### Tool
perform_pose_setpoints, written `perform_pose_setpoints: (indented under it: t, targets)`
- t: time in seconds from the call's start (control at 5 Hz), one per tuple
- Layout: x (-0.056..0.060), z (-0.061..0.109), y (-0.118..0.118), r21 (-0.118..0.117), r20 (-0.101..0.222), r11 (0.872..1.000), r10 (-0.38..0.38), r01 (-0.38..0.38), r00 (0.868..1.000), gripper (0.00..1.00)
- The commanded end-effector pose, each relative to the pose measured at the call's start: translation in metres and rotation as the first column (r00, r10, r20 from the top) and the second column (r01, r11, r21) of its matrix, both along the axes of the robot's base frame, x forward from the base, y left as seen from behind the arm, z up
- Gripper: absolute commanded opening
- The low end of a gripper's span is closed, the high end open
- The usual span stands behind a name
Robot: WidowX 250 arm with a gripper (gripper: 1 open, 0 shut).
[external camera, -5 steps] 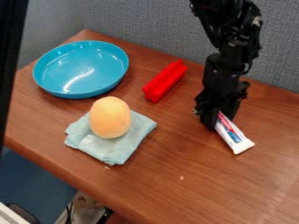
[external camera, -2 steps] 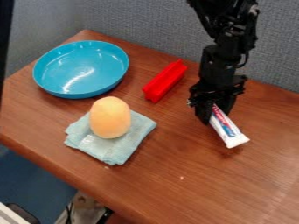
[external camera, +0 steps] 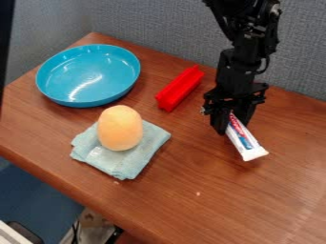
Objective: Put the toothpaste on the blue plate
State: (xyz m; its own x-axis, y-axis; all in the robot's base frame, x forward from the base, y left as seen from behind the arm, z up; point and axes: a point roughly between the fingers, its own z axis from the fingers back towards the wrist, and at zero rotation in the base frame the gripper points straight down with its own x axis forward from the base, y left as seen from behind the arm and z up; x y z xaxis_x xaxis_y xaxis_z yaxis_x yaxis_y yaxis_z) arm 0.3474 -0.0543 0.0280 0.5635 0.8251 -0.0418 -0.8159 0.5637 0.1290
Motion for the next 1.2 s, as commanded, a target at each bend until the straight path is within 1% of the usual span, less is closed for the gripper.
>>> perform_pose_setpoints:
  t: [0.0,1.0]
  targets:
    - [0.015,0.04,0.008,-0.006,0.114,1.0,-0.003,0.003,0.993,0.0]
    - [0.013,0.052,0.019,-0.003,0.092,0.997,-0.082,0.083,0.992,0.0]
